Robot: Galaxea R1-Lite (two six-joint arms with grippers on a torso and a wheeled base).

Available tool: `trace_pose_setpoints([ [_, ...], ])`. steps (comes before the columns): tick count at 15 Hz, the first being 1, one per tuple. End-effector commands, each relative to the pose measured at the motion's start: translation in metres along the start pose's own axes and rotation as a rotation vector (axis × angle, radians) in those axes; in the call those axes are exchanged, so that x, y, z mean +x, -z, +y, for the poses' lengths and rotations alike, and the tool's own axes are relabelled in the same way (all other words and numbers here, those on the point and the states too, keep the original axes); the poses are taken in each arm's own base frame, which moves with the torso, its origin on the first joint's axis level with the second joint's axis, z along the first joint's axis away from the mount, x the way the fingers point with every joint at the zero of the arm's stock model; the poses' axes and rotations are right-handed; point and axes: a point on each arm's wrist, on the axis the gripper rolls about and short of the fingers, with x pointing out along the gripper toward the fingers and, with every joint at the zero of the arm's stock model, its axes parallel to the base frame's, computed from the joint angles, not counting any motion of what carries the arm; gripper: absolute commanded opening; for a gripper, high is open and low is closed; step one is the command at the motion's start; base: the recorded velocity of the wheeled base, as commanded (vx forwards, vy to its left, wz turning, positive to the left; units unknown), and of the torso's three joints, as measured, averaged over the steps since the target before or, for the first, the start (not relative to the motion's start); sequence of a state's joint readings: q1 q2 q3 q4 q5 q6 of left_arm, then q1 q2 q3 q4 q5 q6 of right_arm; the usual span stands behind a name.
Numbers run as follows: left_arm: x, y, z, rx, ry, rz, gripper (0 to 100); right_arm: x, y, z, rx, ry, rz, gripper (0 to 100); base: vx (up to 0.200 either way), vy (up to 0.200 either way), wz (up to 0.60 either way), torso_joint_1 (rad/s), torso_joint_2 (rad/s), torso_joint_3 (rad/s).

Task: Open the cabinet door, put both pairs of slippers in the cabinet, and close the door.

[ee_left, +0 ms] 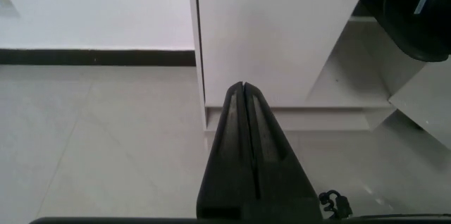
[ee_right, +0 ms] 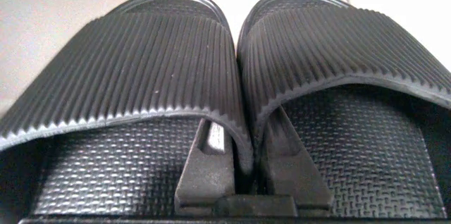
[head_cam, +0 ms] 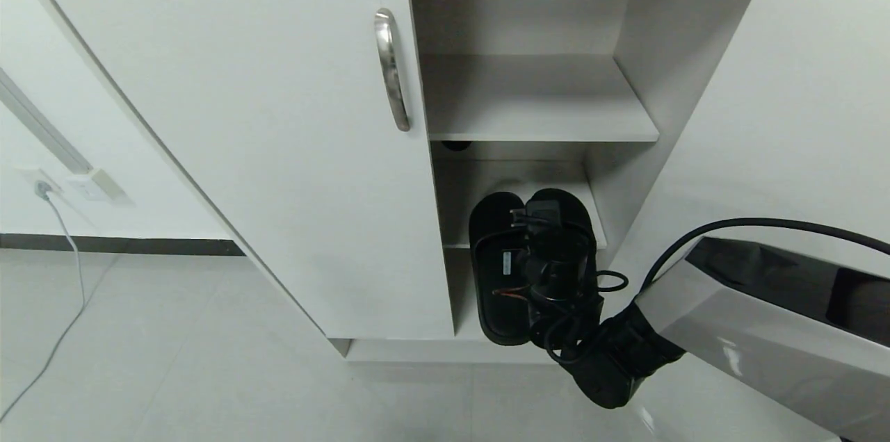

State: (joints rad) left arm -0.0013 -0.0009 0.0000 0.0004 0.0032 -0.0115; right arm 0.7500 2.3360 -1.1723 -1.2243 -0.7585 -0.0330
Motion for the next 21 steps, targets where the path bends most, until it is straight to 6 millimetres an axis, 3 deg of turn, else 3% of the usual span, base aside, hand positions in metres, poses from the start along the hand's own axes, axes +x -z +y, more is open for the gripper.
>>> trace_pose_setpoints([
  [1,0.0,0.0,0.0,-0.001,-0.001,0.0,0,0.008,0.005,-0.003,-0.002,0.017,0.002,0,0.0,0.0,0.0,0.0,0.0,0.0],
  [8,0.0,0.0,0.0,-0.002,-0.001,0.002,0,0.042,0.014,-0.004,0.004,0.067,-0.002,0,0.0,0.0,0.0,0.0,0.0,0.0],
  [13,0.0,0.0,0.0,-0.001,-0.001,0.002,0,0.061,0.005,0.0,-0.004,0.076,0.007,0,0.0,0.0,0.0,0.0,0.0,0.0],
  [17,0.0,0.0,0.0,-0.002,-0.001,0.002,0,0.087,0.004,0.001,0.026,0.106,-0.031,0,0.0,0.0,0.0,0.0,0.0,0.0],
  [21,0.0,0.0,0.0,-0.002,-0.001,0.002,0,0.097,0.002,0.001,0.021,0.081,-0.029,0,0.0,0.0,0.0,0.0,0.0,0.0],
])
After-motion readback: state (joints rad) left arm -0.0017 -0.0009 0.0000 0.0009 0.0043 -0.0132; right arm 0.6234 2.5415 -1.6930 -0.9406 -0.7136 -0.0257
